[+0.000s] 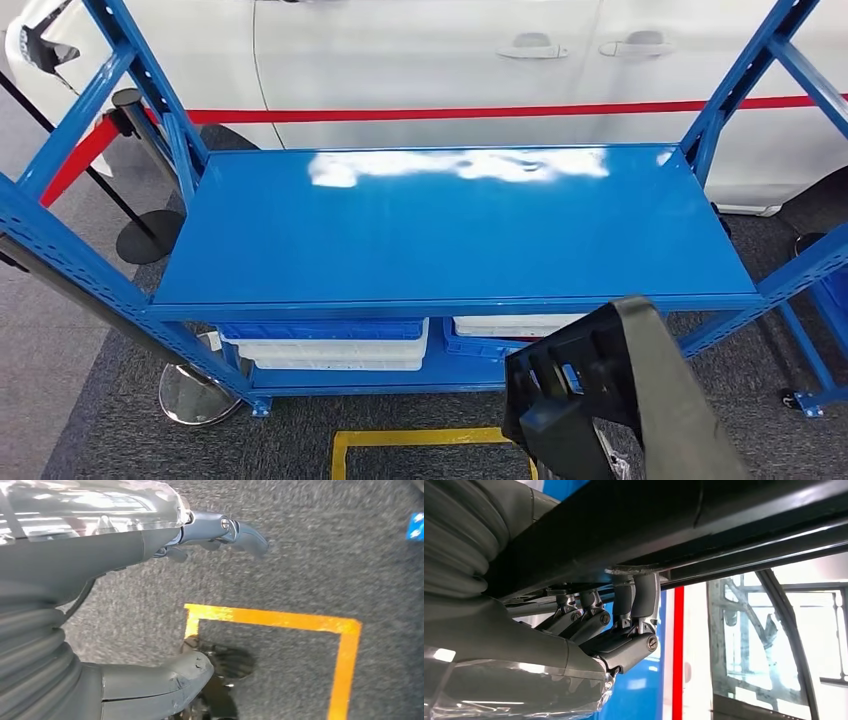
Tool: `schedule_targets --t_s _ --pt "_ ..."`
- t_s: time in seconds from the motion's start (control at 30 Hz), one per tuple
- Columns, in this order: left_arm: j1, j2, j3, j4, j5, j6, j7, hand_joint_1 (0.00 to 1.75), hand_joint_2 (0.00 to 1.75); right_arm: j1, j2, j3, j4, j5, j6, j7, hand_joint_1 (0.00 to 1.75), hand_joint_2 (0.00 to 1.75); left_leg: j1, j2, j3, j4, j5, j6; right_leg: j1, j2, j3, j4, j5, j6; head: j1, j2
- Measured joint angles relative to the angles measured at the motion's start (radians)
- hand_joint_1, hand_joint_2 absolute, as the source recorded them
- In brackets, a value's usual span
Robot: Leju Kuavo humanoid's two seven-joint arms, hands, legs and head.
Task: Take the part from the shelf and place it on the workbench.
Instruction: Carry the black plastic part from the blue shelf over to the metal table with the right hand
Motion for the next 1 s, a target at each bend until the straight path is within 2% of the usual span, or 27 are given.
schedule_targets --t_s 0.03,0.07,0.1,0.17,0.2,0.23,0.27,0.33,0.37,0.4,0.43,0.47,0.5,0.53,0.57,0.6,0.67,0.7,0.73,0.77,0.83,0.87,0.9,0.93,0.97,1.0 --pt "0.0 0.002 0.0 0.0 0.001 -0.002 0.003 0.0 1.75 0.0 0.0 -0.001 0.0 -0.002 0.008 0.0 1.75 1.75 -0.001 -0.001 -0.008 0.006 0.004 -0.005 0.002 0.001 0.044 -0.064 0.003 -0.006 -0.001 0.0" --pt "0.0 0.005 0.0 0.0 0.002 -0.005 0.005 0.0 1.75 0.001 0.0 -0.002 0.0 -0.005 0.016 0.0 1.75 1.75 -0.002 -0.001 -0.013 0.011 0.008 -0.01 0.005 0.001 0.071 -0.108 -0.001 -0.012 0.0 0.0" --pt "0.0 0.009 0.0 0.0 0.002 -0.008 0.008 0.0 1.75 0.002 0.0 -0.004 0.0 -0.009 0.025 0.0 1.75 1.75 -0.003 -0.001 -0.017 0.013 0.013 -0.016 0.008 0.002 0.08 -0.127 -0.007 -0.019 0.0 0.0" --pt "0.001 0.018 0.0 0.0 0.003 -0.013 0.013 0.0 1.75 0.004 0.001 -0.007 0.0 -0.016 0.042 0.0 1.75 1.75 -0.001 -0.002 -0.021 0.015 0.021 -0.03 0.009 0.0 0.069 -0.132 0.005 -0.036 0.002 0.0" --pt "0.002 0.023 0.0 0.0 0.003 -0.014 0.016 0.0 1.75 0.004 0.001 -0.009 0.0 -0.018 0.049 0.0 1.75 1.75 0.0 -0.003 -0.028 0.023 0.009 -0.037 0.008 -0.001 0.061 -0.133 0.014 -0.046 0.001 0.0" --pt "0.003 0.028 0.0 0.0 0.003 -0.015 0.018 0.0 1.75 0.004 0.002 -0.01 0.0 -0.019 0.054 0.0 1.75 1.75 0.002 -0.004 -0.039 0.046 -0.02 -0.042 0.006 -0.003 0.051 -0.135 0.024 -0.056 -0.001 0.0" --pt "0.003 0.032 0.0 0.0 0.003 -0.015 0.02 0.0 1.75 0.003 0.003 -0.012 0.001 -0.021 0.058 0.0 1.75 1.75 0.004 -0.004 -0.055 0.088 -0.065 -0.046 0.006 -0.005 0.04 -0.136 0.034 -0.062 -0.003 0.0" --pt "0.002 0.04 0.0 0.0 0.002 -0.014 0.024 0.0 1.75 0.003 0.004 -0.015 0.003 -0.025 0.064 0.001 1.75 1.75 0.005 -0.004 -0.087 0.208 -0.155 -0.053 0.009 -0.007 0.015 -0.134 0.053 -0.067 -0.006 0.0" --pt "0.002 0.043 0.0 0.0 0.001 -0.013 0.025 0.0 1.75 0.003 0.004 -0.016 0.005 -0.025 0.066 0.001 1.75 1.75 0.005 -0.004 -0.092 0.257 -0.173 -0.055 0.011 -0.007 0.001 -0.133 0.063 -0.067 -0.006 0.0" --pt "0.002 0.044 0.0 0.0 0.0 -0.013 0.025 0.0 1.75 0.003 0.004 -0.018 0.007 -0.026 0.067 0.001 1.75 1.75 0.005 -0.004 -0.083 0.279 -0.167 -0.054 0.013 -0.007 -0.013 -0.13 0.072 -0.067 -0.006 0.0" --pt "0.002 0.046 0.0 0.0 0.0 -0.012 0.025 0.0 1.75 0.003 0.005 -0.02 0.008 -0.027 0.067 0.002 1.75 1.75 0.004 -0.004 -0.057 0.266 -0.143 -0.052 0.014 -0.008 -0.026 -0.127 0.081 -0.066 -0.006 0.0" --pt "0.001 0.047 0.0 0.0 -0.002 -0.012 0.025 0.0 1.75 0.003 0.005 -0.021 0.009 -0.028 0.068 0.002 1.75 1.75 0.004 -0.004 -0.015 0.22 -0.112 -0.048 0.015 -0.008 -0.039 -0.123 0.088 -0.065 -0.006 0.0" --pt "0.0 0.048 0.0 0.0 -0.002 -0.012 0.025 0.0 1.75 0.003 0.005 -0.022 0.01 -0.028 0.068 0.002 1.75 1.75 0.003 -0.004 0.037 0.149 -0.094 -0.042 0.016 -0.008 -0.05 -0.118 0.095 -0.063 -0.006 0.0" --pt "-0.001 0.05 0.0 0.0 -0.003 -0.012 0.025 0.0 1.75 0.003 0.005 -0.022 0.01 -0.029 0.068 0.002 1.75 1.75 0.0 -0.005 0.089 0.073 -0.09 -0.036 0.018 -0.008 -0.058 -0.115 0.101 -0.06 -0.006 0.0" --pt "-0.002 0.052 0.0 0.0 -0.004 -0.012 0.025 0.0 1.75 0.003 0.005 -0.023 0.01 -0.029 0.068 0.002 1.75 1.75 -0.003 -0.005 0.125 0.014 -0.094 -0.03 0.019 -0.009 -0.062 -0.113 0.108 -0.055 -0.006 0.0" --pt "-0.003 0.053 0.0 -0.001 -0.004 -0.012 0.025 0.0 1.75 0.003 0.005 -0.023 0.01 -0.029 0.068 0.002 1.75 1.75 -0.006 -0.005 0.144 -0.023 -0.101 -0.024 0.019 -0.01 -0.064 -0.113 0.115 -0.049 -0.008 0.0" --pt "-0.003 0.054 0.0 -0.001 -0.004 -0.012 0.025 0.0 1.75 0.003 0.006 -0.023 0.01 -0.029 0.069 0.002 1.75 1.75 -0.008 -0.004 0.142 -0.039 -0.091 -0.014 0.018 -0.011 -0.065 -0.118 0.131 -0.036 -0.01 0.0" --pt "-0.003 0.054 0.0 -0.001 -0.005 -0.011 0.025 0.0 1.75 0.004 0.006 -0.023 0.01 -0.029 0.069 0.002 1.75 1.75 -0.006 -0.003 0.135 -0.043 -0.08 -0.008 0.017 -0.009 -0.07 -0.114 0.126 -0.031 -0.012 0.0" --pt "-0.003 0.054 0.0 -0.001 -0.006 -0.011 0.026 0.0 1.75 0.005 0.006 -0.023 0.009 -0.029 0.07 0.002 1.75 1.75 -0.003 -0.001 0.125 -0.047 -0.067 -0.001 0.016 -0.007 -0.079 -0.097 0.101 -0.026 -0.01 0.0" --pt "-0.003 0.054 0.0 -0.001 -0.008 -0.012 0.026 0.0 1.75 0.005 0.006 -0.024 0.009 -0.029 0.07 0.002 1.75 1.75 0.0 0.001 0.112 -0.05 -0.054 0.004 0.015 -0.004 -0.092 -0.061 0.059 -0.021 -0.008 0.0" --pt "-0.003 0.054 0.0 -0.001 -0.012 -0.013 0.026 0.0 1.75 0.006 0.006 -0.024 0.009 -0.029 0.071 0.004 1.75 1.75 -0.001 0.003 0.083 -0.048 -0.033 0.01 0.009 -0.002 -0.123 0.057 -0.042 -0.013 -0.005 0.0" --pt "-0.003 0.054 0.0 -0.001 -0.015 -0.013 0.026 0.0 1.75 0.005 0.006 -0.024 0.01 -0.029 0.072 0.005 1.75 1.75 -0.002 0.004 0.069 -0.046 -0.023 0.01 0.007 -0.002 -0.133 0.115 -0.068 -0.009 -0.004 0.0" --pt "-0.003 0.054 0.0 -0.001 -0.017 -0.014 0.027 0.0 1.75 0.005 0.006 -0.024 0.01 -0.029 0.072 0.006 1.75 1.75 -0.002 0.004 0.054 -0.042 -0.013 0.008 0.005 -0.002 -0.131 0.15 -0.07 -0.006 -0.004 0.0" --pt "-0.003 0.054 0.0 -0.001 -0.018 -0.015 0.027 0.0 1.75 0.005 0.006 -0.024 0.01 -0.029 0.073 0.007 1.75 1.75 -0.002 0.005 0.039 -0.037 -0.005 0.006 0.003 -0.002 -0.113 0.154 -0.051 -0.004 -0.004 0.0" --pt "-0.003 0.054 -0.001 -0.001 -0.018 -0.016 0.027 0.0 1.75 0.005 0.006 -0.024 0.01 -0.029 0.074 0.009 1.75 1.75 -0.001 0.004 0.024 -0.03 0.002 0.003 0.001 -0.002 -0.079 0.121 -0.021 -0.004 -0.004 0.0" --pt "-0.004 0.054 -0.001 -0.001 -0.019 -0.016 0.028 0.0 1.75 0.005 0.006 -0.024 0.01 -0.029 0.075 0.01 1.75 1.75 -0.001 0.004 0.01 -0.02 0.007 -0.001 -0.001 -0.002 -0.028 0.059 0.002 -0.004 -0.004 0.0"
